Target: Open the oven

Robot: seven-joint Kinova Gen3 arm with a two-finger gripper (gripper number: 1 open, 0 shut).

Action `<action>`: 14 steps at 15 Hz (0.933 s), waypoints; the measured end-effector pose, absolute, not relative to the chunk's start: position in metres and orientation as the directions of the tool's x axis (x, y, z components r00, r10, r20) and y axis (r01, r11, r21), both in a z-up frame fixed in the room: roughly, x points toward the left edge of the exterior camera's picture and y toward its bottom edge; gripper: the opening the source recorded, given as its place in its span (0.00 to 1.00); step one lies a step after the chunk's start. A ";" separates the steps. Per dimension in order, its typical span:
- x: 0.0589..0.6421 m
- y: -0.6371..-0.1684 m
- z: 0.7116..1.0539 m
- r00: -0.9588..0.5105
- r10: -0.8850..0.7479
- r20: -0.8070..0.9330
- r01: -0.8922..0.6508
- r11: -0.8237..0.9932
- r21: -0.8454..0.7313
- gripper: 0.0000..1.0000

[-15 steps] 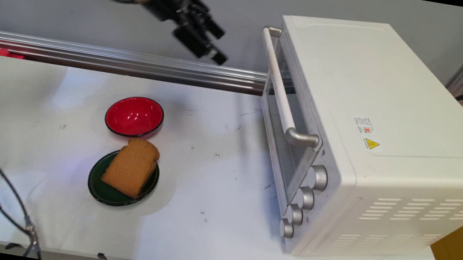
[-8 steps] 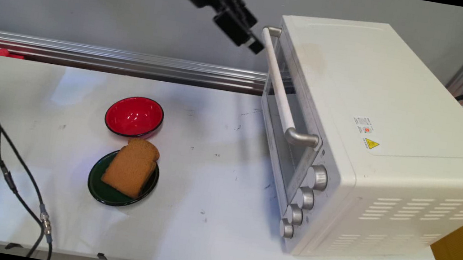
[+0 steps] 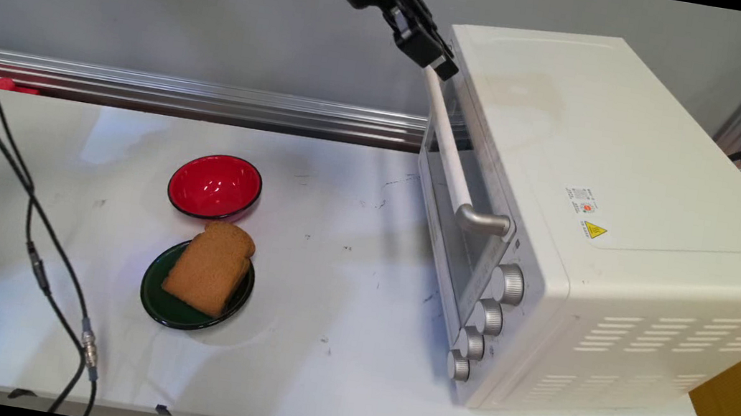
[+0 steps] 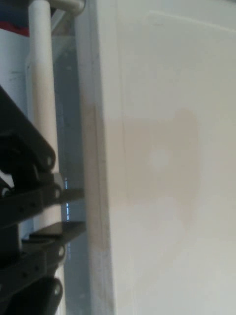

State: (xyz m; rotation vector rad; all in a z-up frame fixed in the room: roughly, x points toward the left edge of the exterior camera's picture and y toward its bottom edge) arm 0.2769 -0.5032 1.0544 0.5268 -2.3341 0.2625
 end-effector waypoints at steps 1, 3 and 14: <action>0.272 -0.505 1.053 -0.665 -0.301 0.684 -0.440 0.898 -0.033 0.00; 0.265 -0.507 1.050 -0.676 -0.305 0.671 -0.435 0.900 -0.029 0.00; 0.234 -0.524 1.018 -0.708 -0.333 0.623 -0.448 0.894 -0.032 0.00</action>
